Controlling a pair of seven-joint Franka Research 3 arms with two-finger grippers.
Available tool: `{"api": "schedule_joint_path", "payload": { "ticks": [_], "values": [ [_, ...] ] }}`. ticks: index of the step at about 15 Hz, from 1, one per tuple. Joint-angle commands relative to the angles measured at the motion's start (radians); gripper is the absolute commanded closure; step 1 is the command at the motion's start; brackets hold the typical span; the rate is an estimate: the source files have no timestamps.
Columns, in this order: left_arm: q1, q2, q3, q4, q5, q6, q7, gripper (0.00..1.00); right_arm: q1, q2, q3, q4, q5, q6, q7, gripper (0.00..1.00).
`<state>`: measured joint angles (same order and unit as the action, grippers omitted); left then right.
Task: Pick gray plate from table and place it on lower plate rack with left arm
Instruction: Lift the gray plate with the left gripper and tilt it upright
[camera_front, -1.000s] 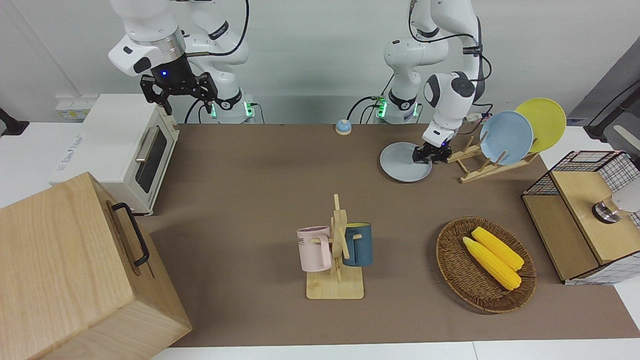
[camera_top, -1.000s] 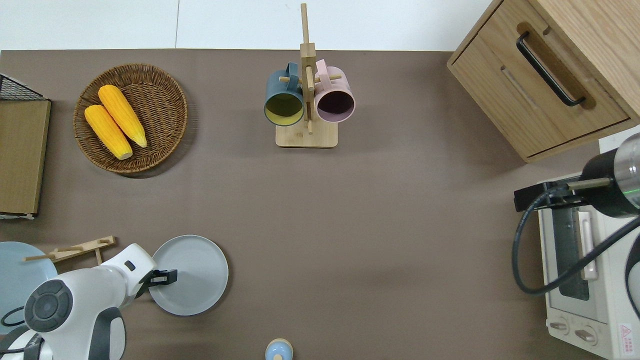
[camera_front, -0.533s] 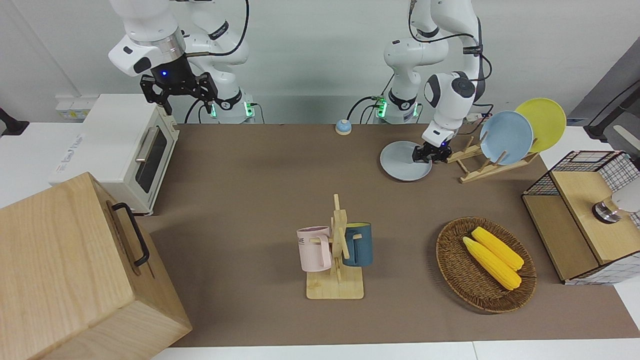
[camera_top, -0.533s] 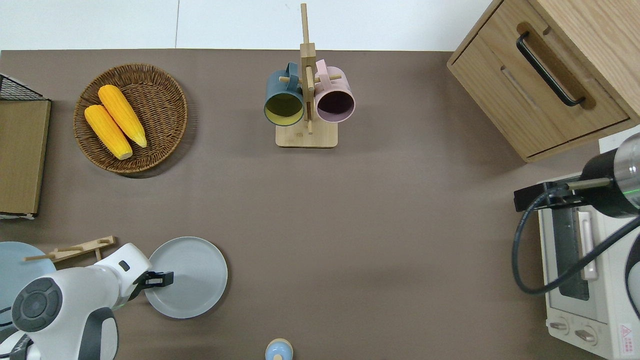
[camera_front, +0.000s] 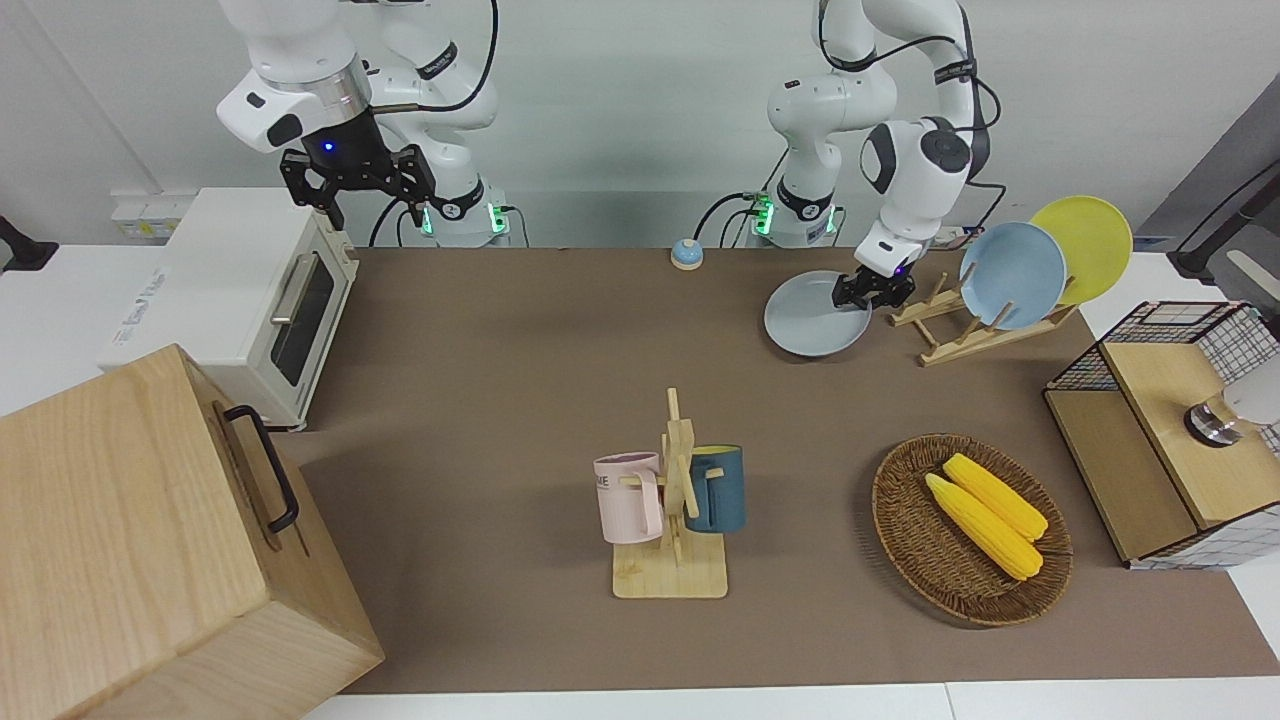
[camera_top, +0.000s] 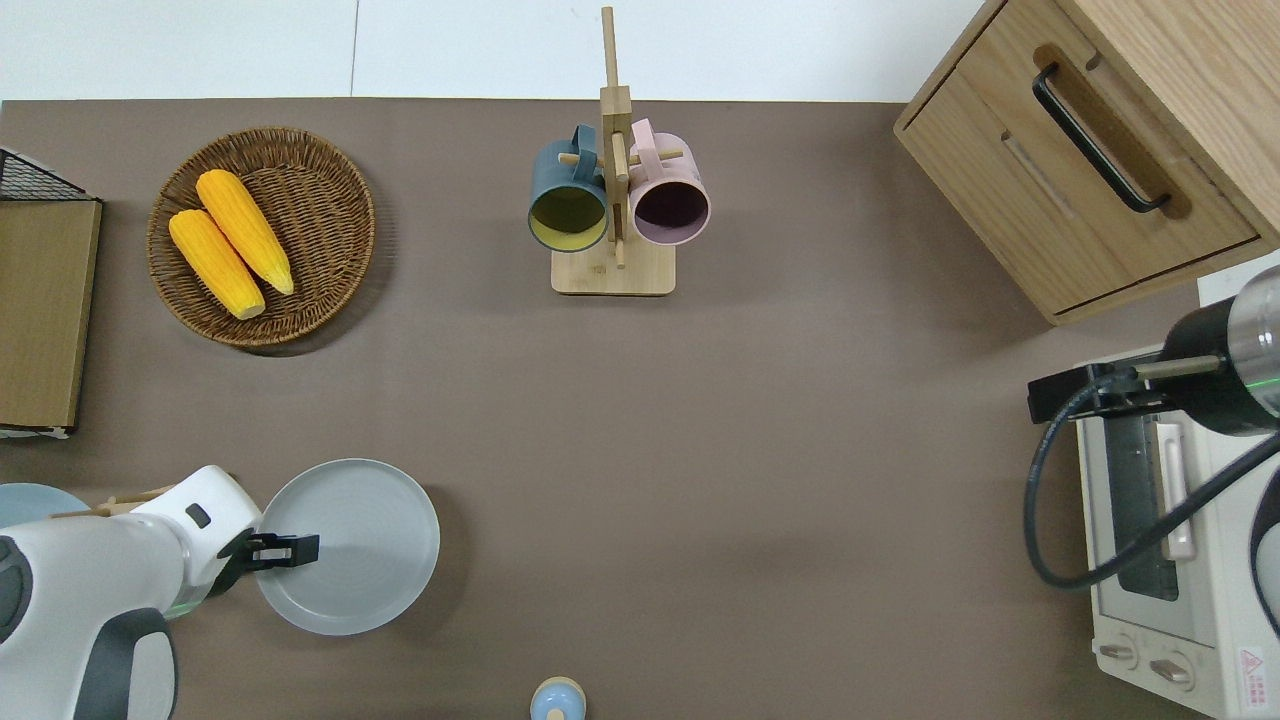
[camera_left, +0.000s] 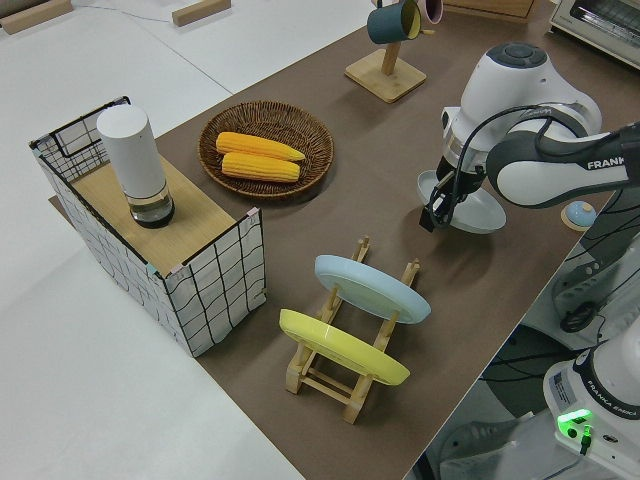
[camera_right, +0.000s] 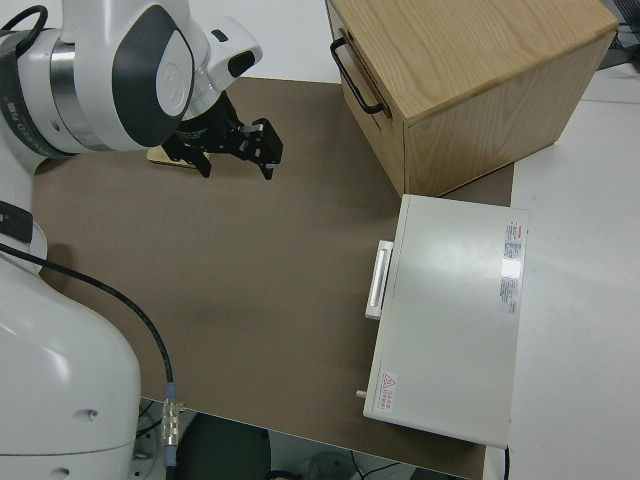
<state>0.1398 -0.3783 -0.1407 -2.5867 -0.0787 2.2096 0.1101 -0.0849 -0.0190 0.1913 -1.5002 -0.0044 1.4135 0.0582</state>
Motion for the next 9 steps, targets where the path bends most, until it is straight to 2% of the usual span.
{"api": "schedule_joint_path", "payload": {
  "ticks": [1,5,9],
  "values": [
    [0.009,-0.005,0.012,0.071,-0.012,-0.097,0.014,1.0,-0.007,-0.002,0.007,0.006,0.007,-0.014,0.0,0.013],
    [0.007,-0.002,0.048,0.201,-0.012,-0.237,0.019,1.0,-0.007,-0.002,0.007,0.006,0.007,-0.014,-0.001,0.013],
    [0.007,-0.001,0.064,0.298,-0.013,-0.364,0.017,1.0,-0.007,-0.002,0.007,0.006,0.007,-0.014,0.0,0.011]
  ]
}}
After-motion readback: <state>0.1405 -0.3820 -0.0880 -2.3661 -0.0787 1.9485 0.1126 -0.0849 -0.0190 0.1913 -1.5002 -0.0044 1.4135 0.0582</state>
